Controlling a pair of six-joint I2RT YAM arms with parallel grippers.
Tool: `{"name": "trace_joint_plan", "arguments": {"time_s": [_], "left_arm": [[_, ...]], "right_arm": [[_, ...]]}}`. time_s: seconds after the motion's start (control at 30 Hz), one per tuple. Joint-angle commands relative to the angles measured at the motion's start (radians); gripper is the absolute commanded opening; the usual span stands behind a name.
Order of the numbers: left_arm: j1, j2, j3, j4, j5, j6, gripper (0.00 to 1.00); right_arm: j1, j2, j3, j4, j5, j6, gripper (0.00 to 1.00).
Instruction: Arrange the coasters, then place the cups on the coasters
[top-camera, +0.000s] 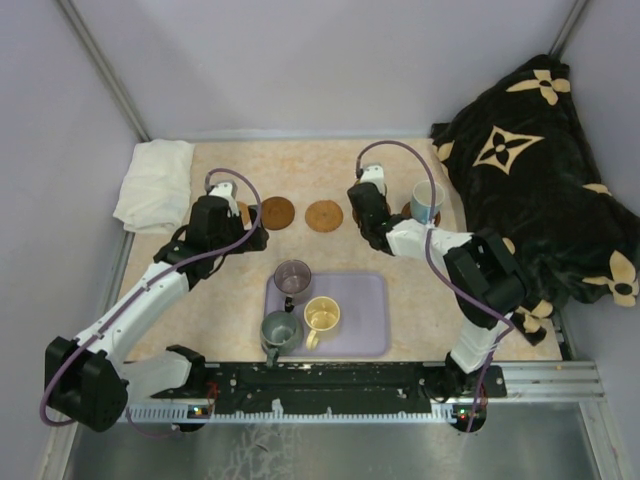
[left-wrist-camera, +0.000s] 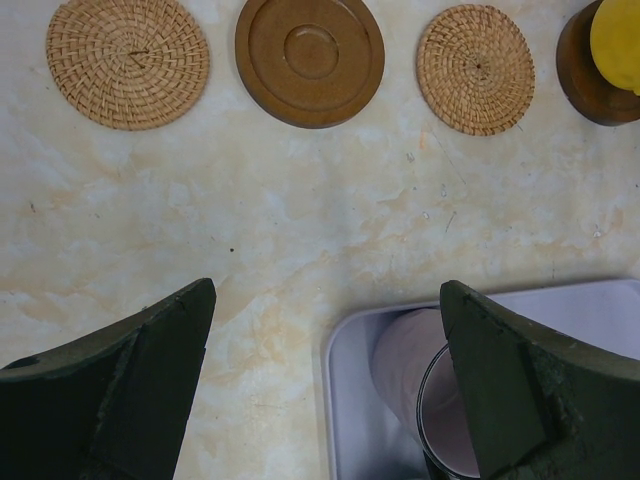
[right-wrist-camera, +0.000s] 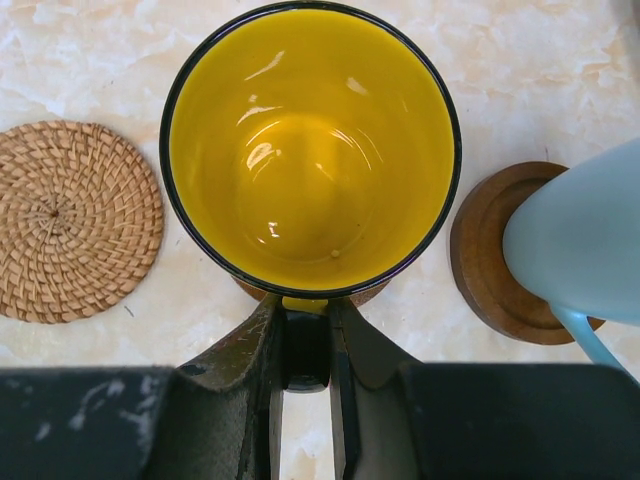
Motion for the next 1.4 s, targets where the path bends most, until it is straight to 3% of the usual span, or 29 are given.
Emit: {"name": "trace_joint_plan", "arguments": {"time_s": [0.0, 0.37, 1.37], "left_arm": [[-0.004, -0.01, 0.025, -0.005, -0.016, 0.01, 0.99], [-0.004, -0.006, 0.03, -0.01, -0.022, 0.014, 0.99], [-0.003, -0.004, 0.024, -0.005, -0.029, 0.015, 0.99]], "right_arm": [[-0.018, -0.023, 0.047, 0.141, 0.035, 0.033, 0.0], [-0.029, -0.008, 0.098, 0.038, 0.053, 0.099, 0.0], [-0.036, 0.012, 0.06, 0.043, 0.02, 0.129, 0.0]]}}
